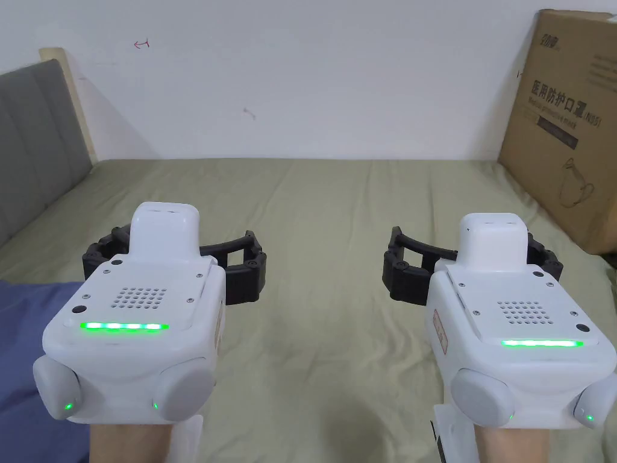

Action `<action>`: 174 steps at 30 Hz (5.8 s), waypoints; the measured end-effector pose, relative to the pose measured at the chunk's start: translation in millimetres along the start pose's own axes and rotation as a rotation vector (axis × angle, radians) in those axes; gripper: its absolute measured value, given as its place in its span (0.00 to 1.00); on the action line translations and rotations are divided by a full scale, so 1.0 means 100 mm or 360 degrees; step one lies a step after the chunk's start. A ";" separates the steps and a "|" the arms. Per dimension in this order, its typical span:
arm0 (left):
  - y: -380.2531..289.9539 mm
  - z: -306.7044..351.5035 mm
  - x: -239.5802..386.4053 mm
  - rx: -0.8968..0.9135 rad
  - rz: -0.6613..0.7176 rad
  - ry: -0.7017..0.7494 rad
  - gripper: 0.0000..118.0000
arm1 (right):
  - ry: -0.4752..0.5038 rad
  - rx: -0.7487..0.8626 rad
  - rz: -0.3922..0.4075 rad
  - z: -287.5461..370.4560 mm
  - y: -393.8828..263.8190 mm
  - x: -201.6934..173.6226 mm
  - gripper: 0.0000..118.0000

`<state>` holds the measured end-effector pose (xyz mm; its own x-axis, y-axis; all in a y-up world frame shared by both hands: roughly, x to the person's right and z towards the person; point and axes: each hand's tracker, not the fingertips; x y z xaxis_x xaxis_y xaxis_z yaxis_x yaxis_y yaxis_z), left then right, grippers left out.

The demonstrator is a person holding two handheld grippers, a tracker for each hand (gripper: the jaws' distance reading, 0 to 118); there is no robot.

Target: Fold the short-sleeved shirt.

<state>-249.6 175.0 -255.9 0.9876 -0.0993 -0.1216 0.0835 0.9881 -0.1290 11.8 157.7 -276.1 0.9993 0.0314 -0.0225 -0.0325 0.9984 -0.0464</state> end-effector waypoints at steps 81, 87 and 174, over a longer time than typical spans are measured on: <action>-0.15 0.49 -1.51 -0.0207 0.0097 0.0599 0.00 | 0.0799 -0.0235 -0.0037 -0.35 0.02 -1.72 0.00; -0.32 0.37 -1.74 -0.0329 0.0145 0.0635 0.00 | 0.0895 -0.0284 0.0015 -0.36 -0.06 -2.01 0.00; -1.50 -1.12 2.22 -0.1428 0.0068 -0.1140 0.14 | -0.0330 -0.0597 -0.0396 -0.23 -0.46 1.49 0.00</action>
<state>-57.8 -8.0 -374.2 0.8602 0.3060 0.4079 0.2072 0.5212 -0.8279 161.9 115.4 -300.8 0.9596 -0.1590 0.2320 0.2403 0.8921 -0.3825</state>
